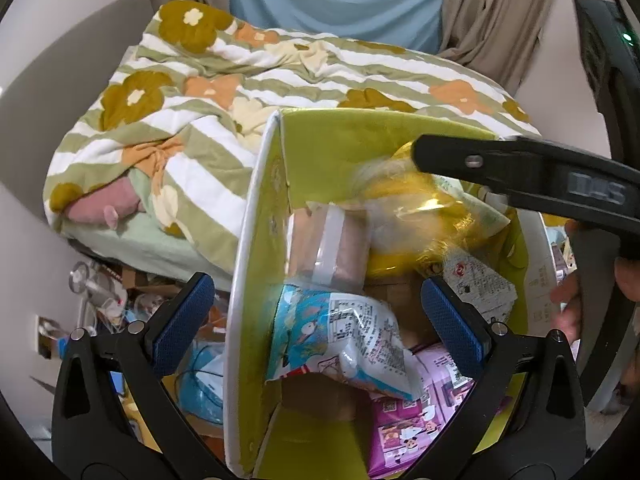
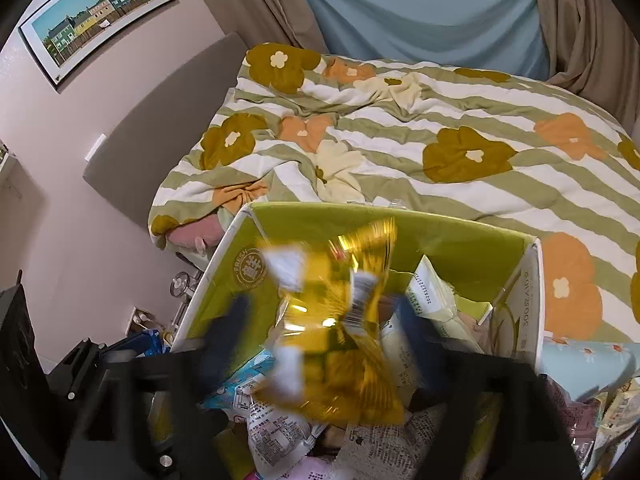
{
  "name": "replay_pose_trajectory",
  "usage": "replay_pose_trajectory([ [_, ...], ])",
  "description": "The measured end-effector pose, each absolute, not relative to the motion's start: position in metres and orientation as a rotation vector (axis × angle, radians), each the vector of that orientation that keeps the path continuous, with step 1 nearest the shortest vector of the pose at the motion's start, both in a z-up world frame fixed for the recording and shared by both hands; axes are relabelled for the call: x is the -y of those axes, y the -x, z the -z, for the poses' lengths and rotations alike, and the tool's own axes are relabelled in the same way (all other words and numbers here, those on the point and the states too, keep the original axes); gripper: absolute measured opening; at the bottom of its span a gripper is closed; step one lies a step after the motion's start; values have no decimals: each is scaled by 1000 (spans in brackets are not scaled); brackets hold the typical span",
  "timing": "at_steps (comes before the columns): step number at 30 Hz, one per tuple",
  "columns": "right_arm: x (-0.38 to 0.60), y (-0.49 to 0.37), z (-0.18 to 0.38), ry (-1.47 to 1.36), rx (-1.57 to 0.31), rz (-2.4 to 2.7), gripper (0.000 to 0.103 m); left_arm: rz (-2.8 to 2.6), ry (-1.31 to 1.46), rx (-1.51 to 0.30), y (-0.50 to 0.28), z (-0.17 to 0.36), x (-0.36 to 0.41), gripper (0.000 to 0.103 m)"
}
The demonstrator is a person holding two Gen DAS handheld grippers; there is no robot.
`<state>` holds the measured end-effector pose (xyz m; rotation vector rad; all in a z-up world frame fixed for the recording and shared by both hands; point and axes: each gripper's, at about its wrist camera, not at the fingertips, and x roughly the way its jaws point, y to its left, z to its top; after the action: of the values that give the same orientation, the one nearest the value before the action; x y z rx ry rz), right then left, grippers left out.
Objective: Organize snacks
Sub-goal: 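Carry both held snacks over the yellow box and open both tools to drop them, then move both tools back over the remaining snacks on the table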
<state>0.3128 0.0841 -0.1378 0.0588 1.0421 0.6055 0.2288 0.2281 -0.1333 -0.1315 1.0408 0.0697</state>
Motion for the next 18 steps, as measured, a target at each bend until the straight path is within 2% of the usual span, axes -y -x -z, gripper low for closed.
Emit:
replay_pose_trajectory([
  [8, -69, -293, 130, -10, -986, -580, 103, -75, 133, -1035, -220, 130, -227, 103],
  [18, -44, -267, 93, -25, -927, -564, 103, -62, 92, -954, -199, 87, -214, 103],
])
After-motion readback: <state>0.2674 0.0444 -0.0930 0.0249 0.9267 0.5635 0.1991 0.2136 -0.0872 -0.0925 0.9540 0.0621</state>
